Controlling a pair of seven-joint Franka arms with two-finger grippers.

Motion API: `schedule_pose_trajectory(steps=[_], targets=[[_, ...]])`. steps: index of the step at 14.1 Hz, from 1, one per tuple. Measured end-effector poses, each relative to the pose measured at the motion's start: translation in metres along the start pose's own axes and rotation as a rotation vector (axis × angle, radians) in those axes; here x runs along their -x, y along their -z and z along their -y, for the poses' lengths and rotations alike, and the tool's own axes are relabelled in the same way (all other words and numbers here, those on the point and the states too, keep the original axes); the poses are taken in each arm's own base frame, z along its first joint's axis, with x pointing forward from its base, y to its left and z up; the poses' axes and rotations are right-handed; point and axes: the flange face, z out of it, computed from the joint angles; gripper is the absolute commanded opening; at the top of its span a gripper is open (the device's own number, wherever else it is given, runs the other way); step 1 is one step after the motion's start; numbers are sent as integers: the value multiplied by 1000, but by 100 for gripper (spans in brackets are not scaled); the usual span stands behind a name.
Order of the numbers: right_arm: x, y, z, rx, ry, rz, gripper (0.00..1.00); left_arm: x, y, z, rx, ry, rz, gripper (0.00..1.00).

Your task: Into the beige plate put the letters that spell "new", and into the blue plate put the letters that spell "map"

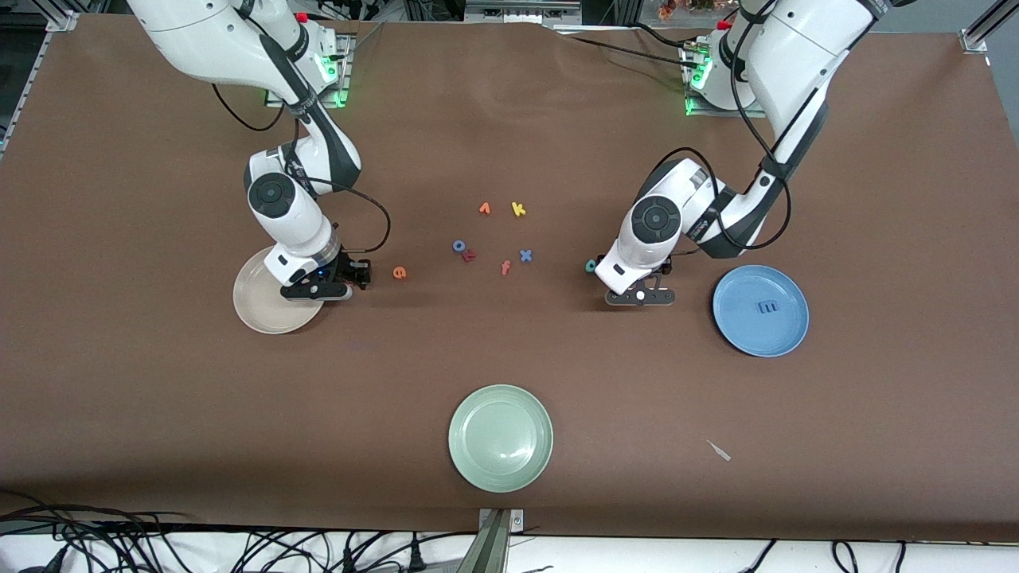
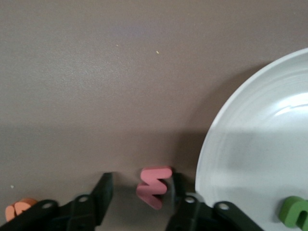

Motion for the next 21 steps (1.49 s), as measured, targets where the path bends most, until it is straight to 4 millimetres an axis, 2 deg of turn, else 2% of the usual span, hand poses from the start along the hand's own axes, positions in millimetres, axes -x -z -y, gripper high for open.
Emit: schedule_pose_trajectory(steps=[2, 4, 9, 12, 14, 15, 16, 18, 20, 21], targets=[[2, -1, -1, -1, 0, -4, 29, 2, -12, 4, 25, 6, -11, 80], [1, 0, -2, -1, -3, -7, 19, 3, -18, 10, 33, 16, -9, 67], [-1, 3, 0, -3, 1, -11, 19, 2, -16, 9, 43, 16, -17, 64], [-13, 26, 7, 11, 9, 13, 19, 5, -16, 5, 45, 12, -14, 63], [-23, 47, 8, 21, 26, 24, 19, 8, -16, 1, 47, 12, -11, 50], [-26, 54, 6, 25, 45, 23, 20, 9, -16, 1, 48, 12, -10, 35], [-29, 59, -2, 32, 67, 21, 20, 9, -15, 0, 49, 12, -11, 23], [-36, 60, -34, 55, 105, 26, 22, 10, -11, -3, 53, 7, -15, 3], [-39, 57, -58, 71, 119, 34, 26, 11, -10, -3, 53, 6, -15, 0], [-38, 56, -64, 76, 120, 39, 34, 11, -10, -3, 51, 6, -14, 0]])
